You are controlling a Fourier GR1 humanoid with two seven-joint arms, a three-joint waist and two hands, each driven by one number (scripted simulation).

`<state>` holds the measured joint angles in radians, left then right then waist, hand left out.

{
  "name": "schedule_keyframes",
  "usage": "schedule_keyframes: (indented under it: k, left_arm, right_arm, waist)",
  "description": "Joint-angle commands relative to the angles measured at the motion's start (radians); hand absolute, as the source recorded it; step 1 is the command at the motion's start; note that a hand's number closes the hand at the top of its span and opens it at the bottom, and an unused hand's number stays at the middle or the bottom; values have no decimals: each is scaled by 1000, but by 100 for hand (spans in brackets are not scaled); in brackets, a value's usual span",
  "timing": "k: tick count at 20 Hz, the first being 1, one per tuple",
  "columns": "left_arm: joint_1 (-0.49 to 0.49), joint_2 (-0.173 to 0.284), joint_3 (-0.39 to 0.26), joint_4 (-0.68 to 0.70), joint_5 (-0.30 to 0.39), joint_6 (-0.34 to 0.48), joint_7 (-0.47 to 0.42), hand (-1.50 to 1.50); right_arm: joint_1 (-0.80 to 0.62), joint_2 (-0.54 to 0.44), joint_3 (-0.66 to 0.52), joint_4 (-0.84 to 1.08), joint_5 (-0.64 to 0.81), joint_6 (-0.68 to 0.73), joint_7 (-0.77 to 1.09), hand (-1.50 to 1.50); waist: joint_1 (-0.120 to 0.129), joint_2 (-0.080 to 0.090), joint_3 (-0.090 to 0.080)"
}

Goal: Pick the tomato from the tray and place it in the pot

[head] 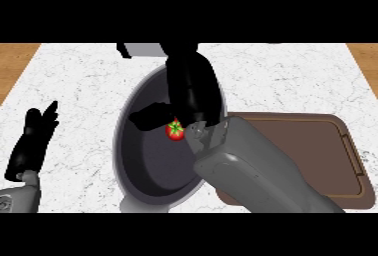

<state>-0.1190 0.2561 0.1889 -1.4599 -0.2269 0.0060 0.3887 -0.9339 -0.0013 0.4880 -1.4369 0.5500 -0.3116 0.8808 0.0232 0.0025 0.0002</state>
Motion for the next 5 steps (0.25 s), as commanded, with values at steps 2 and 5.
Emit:
schedule_keyframes:
  k: [2,5]
  left_arm:
    - [7,14,24,26,8,-4,-16,0]
    - [55,25,40,1,7,-1,-55,0]
  right_arm:
    - [59,-29,-109,-53,20,-124,-81,-150]
    - [137,-79,-140,-220,16,-94,-30,-150]
  waist:
    - [-24,-2,0]
    - [-33,-7,0]
